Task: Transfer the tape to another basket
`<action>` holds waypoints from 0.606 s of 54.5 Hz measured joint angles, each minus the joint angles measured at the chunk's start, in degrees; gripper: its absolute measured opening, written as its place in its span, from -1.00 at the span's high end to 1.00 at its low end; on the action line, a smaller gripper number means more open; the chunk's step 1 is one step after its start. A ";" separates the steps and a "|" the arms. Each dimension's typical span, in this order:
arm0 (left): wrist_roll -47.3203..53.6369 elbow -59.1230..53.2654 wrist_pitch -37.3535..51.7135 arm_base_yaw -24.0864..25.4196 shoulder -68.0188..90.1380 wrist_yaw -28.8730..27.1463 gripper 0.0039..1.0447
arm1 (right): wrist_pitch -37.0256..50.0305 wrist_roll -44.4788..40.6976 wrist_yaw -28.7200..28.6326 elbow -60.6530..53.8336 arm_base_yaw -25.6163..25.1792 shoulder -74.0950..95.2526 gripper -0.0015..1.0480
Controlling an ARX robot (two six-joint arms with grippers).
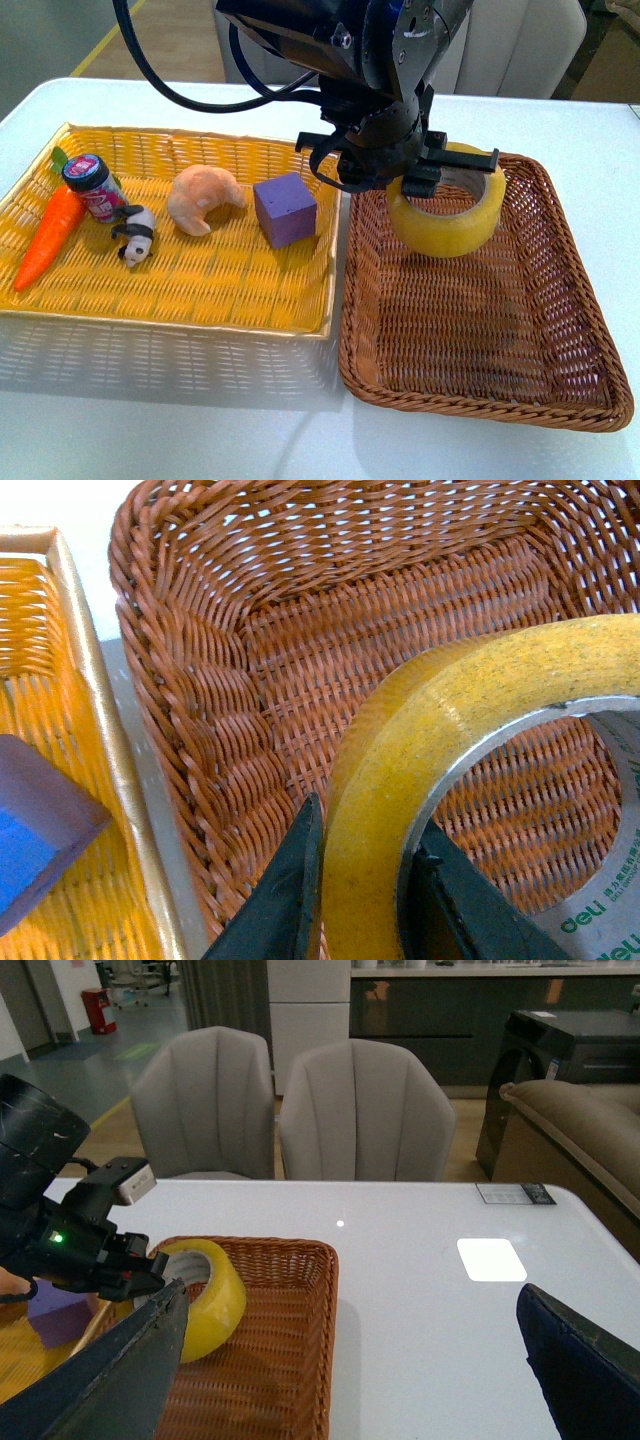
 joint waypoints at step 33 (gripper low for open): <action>-2.47 -15.58 13.33 1.14 -11.52 1.25 -0.83 | 0.00 0.02 0.00 0.00 0.00 0.00 -0.83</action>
